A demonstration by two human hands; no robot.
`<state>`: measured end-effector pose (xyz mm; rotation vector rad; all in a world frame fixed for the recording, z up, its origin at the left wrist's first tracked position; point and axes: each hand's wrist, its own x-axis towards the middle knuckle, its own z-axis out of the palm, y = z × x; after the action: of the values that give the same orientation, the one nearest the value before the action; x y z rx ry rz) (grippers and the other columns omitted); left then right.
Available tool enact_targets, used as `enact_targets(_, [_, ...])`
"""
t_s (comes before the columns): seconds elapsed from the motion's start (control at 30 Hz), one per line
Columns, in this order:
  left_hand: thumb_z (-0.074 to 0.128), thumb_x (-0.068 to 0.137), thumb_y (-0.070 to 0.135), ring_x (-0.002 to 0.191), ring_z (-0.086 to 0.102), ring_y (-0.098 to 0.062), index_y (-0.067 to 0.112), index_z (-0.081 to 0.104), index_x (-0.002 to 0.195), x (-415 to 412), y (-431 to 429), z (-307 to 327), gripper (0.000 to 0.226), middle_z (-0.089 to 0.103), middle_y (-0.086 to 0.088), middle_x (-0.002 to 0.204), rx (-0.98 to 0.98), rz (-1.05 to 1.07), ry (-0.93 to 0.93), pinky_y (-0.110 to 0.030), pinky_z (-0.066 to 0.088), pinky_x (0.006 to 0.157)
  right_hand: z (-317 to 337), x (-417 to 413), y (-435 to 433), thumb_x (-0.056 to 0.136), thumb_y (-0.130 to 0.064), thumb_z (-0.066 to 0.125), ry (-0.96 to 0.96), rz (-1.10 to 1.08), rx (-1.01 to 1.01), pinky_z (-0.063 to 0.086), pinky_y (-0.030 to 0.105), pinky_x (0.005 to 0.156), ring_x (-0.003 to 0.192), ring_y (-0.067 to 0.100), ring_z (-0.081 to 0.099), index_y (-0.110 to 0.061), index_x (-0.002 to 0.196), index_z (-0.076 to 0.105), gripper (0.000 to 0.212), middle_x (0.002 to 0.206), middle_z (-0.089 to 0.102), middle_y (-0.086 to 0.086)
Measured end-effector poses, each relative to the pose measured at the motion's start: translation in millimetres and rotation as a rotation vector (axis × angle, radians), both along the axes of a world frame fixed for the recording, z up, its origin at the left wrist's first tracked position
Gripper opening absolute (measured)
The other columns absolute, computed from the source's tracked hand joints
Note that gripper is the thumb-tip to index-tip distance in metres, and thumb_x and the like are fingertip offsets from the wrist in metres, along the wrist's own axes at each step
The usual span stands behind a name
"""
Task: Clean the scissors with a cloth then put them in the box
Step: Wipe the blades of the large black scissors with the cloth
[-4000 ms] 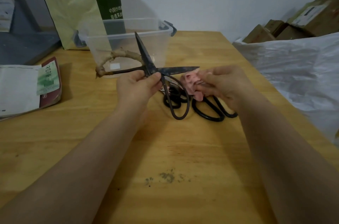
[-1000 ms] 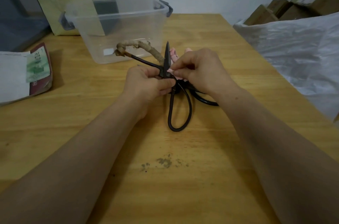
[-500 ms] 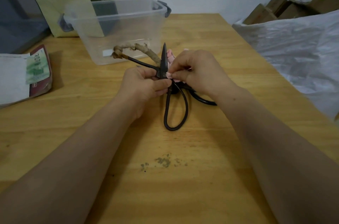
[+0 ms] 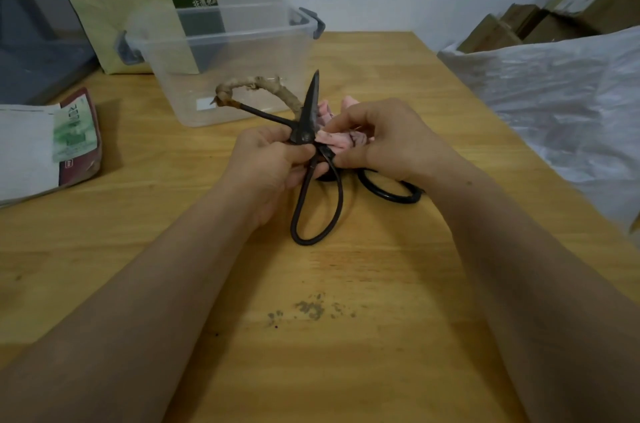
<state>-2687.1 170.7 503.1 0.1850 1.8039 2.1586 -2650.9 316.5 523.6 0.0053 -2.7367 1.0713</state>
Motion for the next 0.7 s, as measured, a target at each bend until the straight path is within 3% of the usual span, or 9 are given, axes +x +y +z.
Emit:
enact_targets(0.07, [0.05, 0.088, -0.012, 0.067, 0.07, -0.017, -0.002, 0.062, 0.101, -1.1, -0.2, 0.3, 0.02, 0.068, -0.014, 0.09, 0.013, -0.002, 0.01, -0.022, 0.058, 0.06, 1.3, 0.9, 1.5, 0.068, -0.004, 0.081, -0.021, -0.004, 0.024, 0.05, 0.03, 0.091, 0.097, 0.012, 0.06, -0.021, 0.105, 0.069, 0.042, 0.1, 0.064, -0.005])
enact_targets(0.27, [0.056, 0.09, 0.002, 0.062, 0.057, -0.015, 0.002, 0.066, 0.092, -4.3, -2.8, -1.7, 0.011, 0.068, -0.011, 0.079, -0.079, 0.008, 0.094, -0.022, 0.042, 0.046, 3.2, 0.2, 7.0, 0.065, 0.002, 0.081, 0.038, -0.034, -0.01, 0.051, 0.03, 0.091, 0.1, 0.013, 0.063, -0.017, 0.1, 0.071, 0.041, 0.097, 0.068, -0.002])
enact_targets(0.4, [0.057, 0.091, 0.007, 0.068, 0.059, -0.017, 0.002, 0.068, 0.096, -4.2, -3.4, -2.6, 0.013, 0.07, -0.012, 0.083, -0.07, 0.049, 0.103, -0.02, 0.043, 0.045, 4.0, 3.4, 8.6, 0.072, -0.019, 0.08, 0.011, -0.001, -0.25, 0.051, 0.018, 0.087, 0.1, 0.004, 0.064, -0.017, 0.091, 0.075, 0.02, 0.093, 0.073, -0.002])
enact_targets(0.47, [0.058, 0.091, 0.007, 0.069, 0.059, -0.018, 0.0, 0.068, 0.1, -4.1, -3.0, -2.9, 0.016, 0.07, -0.013, 0.086, -0.067, 0.051, 0.107, -0.02, 0.043, 0.046, 1.7, 2.2, 8.1, 0.081, -0.027, 0.073, 0.086, -0.047, -0.329, 0.051, 0.021, 0.083, 0.091, 0.005, 0.066, -0.015, 0.088, 0.076, 0.014, 0.087, 0.074, 0.002])
enact_targets(0.6, [0.061, 0.089, 0.007, 0.057, 0.06, -0.008, 0.001, 0.068, 0.104, -2.9, -0.9, -4.5, 0.018, 0.071, -0.006, 0.081, -0.081, 0.053, 0.101, -0.02, 0.046, 0.047, -5.6, -4.0, -0.4, 0.078, -0.008, 0.075, 0.087, -0.038, -0.3, 0.053, 0.017, 0.072, 0.072, 0.007, 0.065, -0.007, 0.084, 0.074, 0.007, 0.079, 0.07, 0.005])
enact_targets(0.7, [0.063, 0.087, 0.007, 0.056, 0.062, -0.007, 0.002, 0.067, 0.105, -2.4, 0.0, -4.7, 0.018, 0.071, -0.006, 0.083, -0.062, 0.065, 0.085, -0.02, 0.047, 0.047, -9.5, -9.2, -0.8, 0.071, -0.005, 0.08, 0.067, -0.063, -0.312, 0.052, 0.019, 0.076, 0.071, 0.005, 0.063, -0.015, 0.073, 0.069, 0.015, 0.075, 0.067, -0.004])
